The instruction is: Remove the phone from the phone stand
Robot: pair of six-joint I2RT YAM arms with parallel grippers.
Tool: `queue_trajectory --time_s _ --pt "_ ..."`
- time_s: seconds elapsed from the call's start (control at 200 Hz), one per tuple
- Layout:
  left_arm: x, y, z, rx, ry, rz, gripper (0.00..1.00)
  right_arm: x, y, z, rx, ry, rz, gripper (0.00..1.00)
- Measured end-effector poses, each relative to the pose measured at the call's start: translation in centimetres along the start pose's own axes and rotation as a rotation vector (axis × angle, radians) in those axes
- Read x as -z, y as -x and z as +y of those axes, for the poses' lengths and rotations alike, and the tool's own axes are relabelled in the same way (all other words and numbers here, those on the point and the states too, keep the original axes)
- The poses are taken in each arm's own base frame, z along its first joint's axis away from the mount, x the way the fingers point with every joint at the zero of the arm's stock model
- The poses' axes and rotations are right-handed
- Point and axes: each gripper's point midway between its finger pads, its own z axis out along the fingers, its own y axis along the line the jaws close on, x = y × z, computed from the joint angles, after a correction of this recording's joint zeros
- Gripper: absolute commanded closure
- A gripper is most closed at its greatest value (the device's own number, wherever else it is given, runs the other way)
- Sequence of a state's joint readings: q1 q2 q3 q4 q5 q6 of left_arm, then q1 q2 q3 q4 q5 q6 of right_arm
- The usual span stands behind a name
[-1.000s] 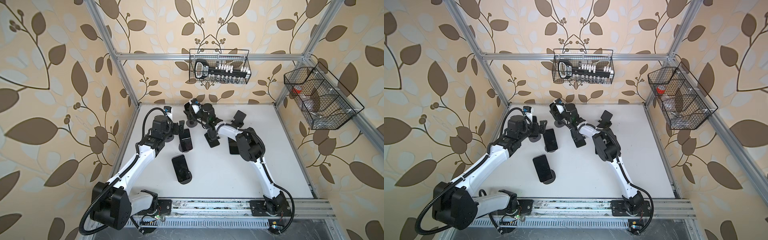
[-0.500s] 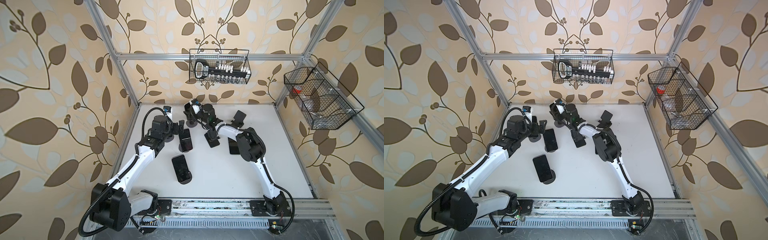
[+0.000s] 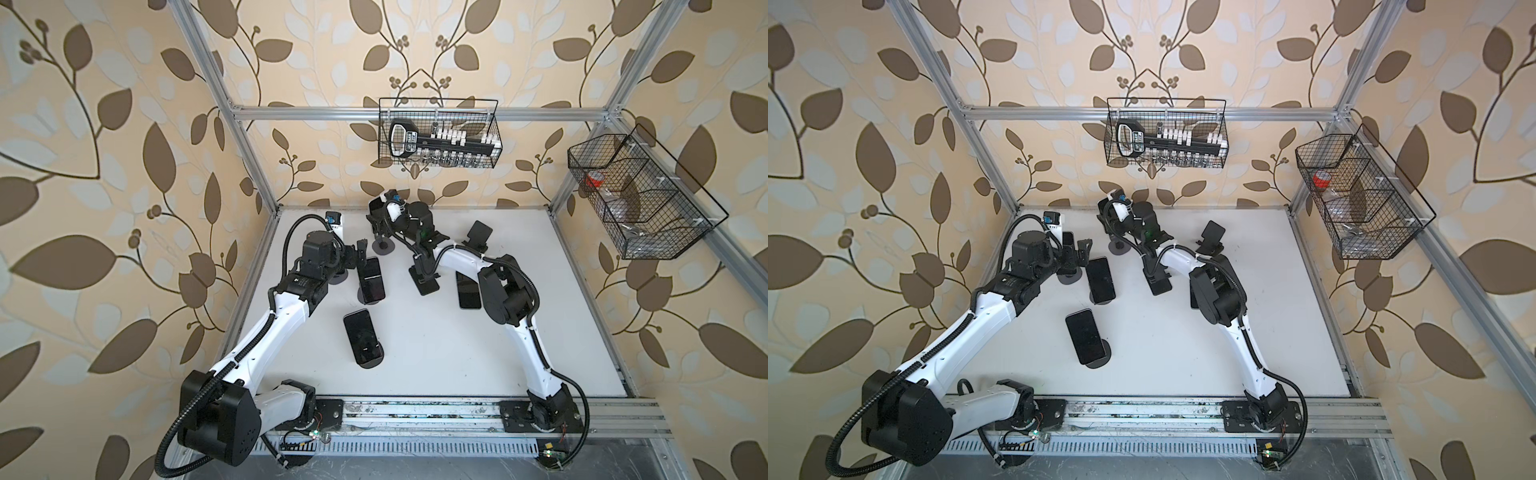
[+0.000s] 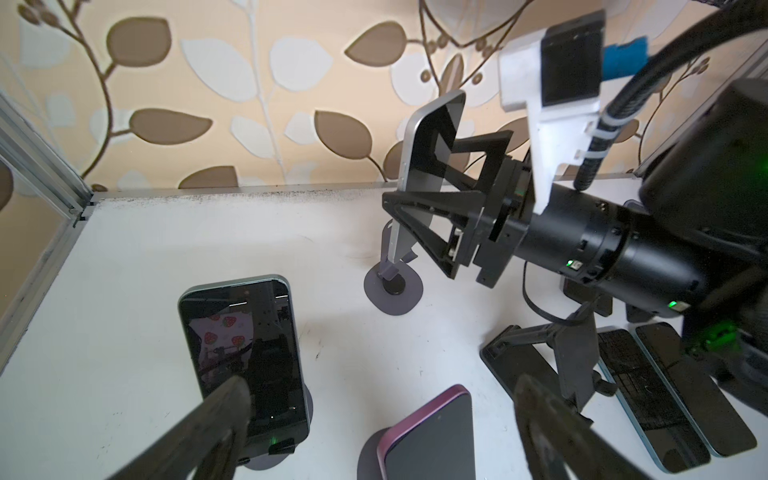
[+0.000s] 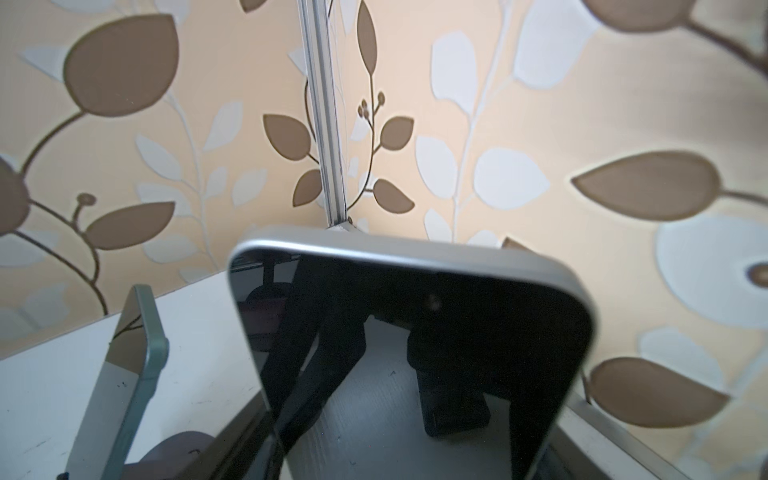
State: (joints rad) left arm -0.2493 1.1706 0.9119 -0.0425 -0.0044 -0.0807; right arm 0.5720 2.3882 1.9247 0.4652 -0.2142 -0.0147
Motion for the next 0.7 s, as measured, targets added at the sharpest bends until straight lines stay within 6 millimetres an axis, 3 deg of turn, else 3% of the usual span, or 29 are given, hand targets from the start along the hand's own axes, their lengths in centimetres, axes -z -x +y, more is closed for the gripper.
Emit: queue_trajectory --time_s 0.37,0.7 --pt "0.8 0.9 0.1 -0.004 0.003 -0.029 0.01 1.8 5.7 0.2 -0.019 -0.002 -0.070 0.29" --pt "1.1 1.0 0.3 -0.019 0.020 -0.035 0.01 5.7 6.7 1.4 -0.093 -0.003 -0.037 0.30"
